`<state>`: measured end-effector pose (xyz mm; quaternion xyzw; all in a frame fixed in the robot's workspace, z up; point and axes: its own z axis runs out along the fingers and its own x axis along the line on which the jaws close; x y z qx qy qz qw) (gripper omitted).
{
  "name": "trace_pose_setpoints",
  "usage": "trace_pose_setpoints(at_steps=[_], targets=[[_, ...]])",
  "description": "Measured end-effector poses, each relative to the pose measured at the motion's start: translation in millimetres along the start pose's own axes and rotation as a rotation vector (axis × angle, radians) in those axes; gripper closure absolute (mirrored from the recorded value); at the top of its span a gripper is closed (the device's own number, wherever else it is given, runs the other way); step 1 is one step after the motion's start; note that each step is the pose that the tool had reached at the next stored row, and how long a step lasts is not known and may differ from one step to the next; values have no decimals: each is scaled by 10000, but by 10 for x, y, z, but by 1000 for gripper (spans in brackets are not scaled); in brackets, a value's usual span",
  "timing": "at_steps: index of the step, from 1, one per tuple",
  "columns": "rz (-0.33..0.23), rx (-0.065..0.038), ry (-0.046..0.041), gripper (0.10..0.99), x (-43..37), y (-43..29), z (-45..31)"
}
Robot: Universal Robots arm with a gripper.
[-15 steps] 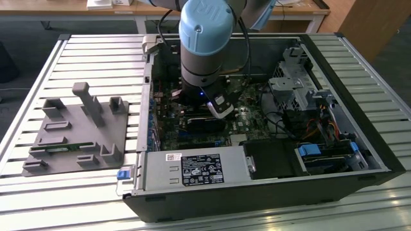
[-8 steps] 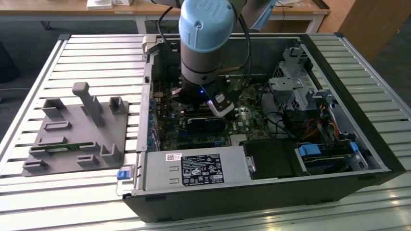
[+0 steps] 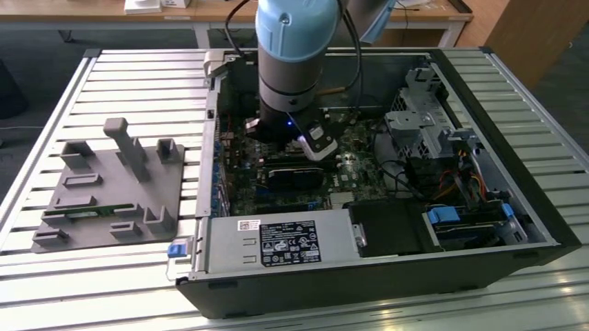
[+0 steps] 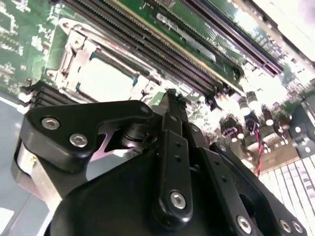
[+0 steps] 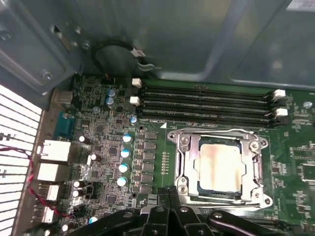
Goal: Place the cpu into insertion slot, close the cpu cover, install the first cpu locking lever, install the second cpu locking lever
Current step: 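Install the second cpu locking lever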
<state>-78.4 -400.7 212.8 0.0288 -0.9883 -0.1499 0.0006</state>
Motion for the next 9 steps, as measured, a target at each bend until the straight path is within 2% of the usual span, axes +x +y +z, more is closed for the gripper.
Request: trace_pose_setpoints(at_steps=[5, 9], targets=[[0, -13, 1, 969, -1, 25, -80], [0, -28, -2, 969, -1, 25, -79]])
